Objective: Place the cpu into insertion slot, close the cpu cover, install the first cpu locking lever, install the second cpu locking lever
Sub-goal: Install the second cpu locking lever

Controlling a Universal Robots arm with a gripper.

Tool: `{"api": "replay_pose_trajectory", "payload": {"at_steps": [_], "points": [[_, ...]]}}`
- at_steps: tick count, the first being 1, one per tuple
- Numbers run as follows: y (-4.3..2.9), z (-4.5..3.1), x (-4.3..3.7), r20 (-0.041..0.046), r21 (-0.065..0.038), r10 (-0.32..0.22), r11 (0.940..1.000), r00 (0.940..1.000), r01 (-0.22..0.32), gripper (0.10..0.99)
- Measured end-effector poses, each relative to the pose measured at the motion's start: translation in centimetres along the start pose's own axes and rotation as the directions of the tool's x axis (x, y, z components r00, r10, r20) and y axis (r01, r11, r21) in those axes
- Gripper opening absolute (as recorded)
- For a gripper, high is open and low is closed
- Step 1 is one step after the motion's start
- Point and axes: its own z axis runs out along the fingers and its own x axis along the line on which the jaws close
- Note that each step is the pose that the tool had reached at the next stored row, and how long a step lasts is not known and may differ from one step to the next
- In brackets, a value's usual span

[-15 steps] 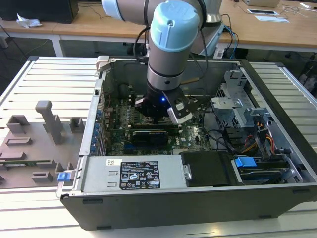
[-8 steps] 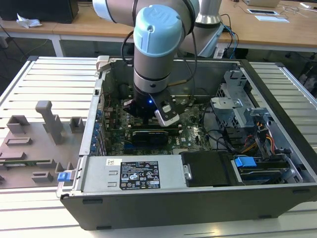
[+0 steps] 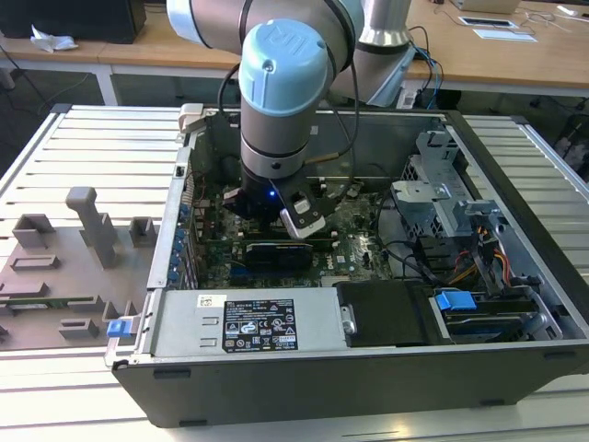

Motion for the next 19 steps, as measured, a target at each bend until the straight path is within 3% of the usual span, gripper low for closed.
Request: {"api": "replay_pose_trajectory", "payload": {"at_steps": [6, 11, 15, 16, 17, 19], "points": [[-0.61, -0.10, 0.09, 0.0030, -0.005, -0.002, 1.0000, 1.0000, 0.002, 0.106], [-0.27, -0.72, -0.20, 0.0026, -0.005, -0.002, 1.0000, 1.0000, 0.002, 0.106], [0.64, -0.55, -2.05, -0.0021, -0.005, 0.000, 1.0000, 1.0000, 0.000, 0.106], [1.00, -0.46, -3.07, -0.0066, -0.005, 0.001, 1.0000, 1.0000, -0.001, 0.106], [1.19, -0.40, -3.52, -0.0084, -0.004, 0.001, 1.0000, 1.0000, -0.001, 0.106], [1.70, -0.27, -4.38, -0.0117, 0.005, 0.002, 1.0000, 0.9999, -0.002, 0.106]]}}
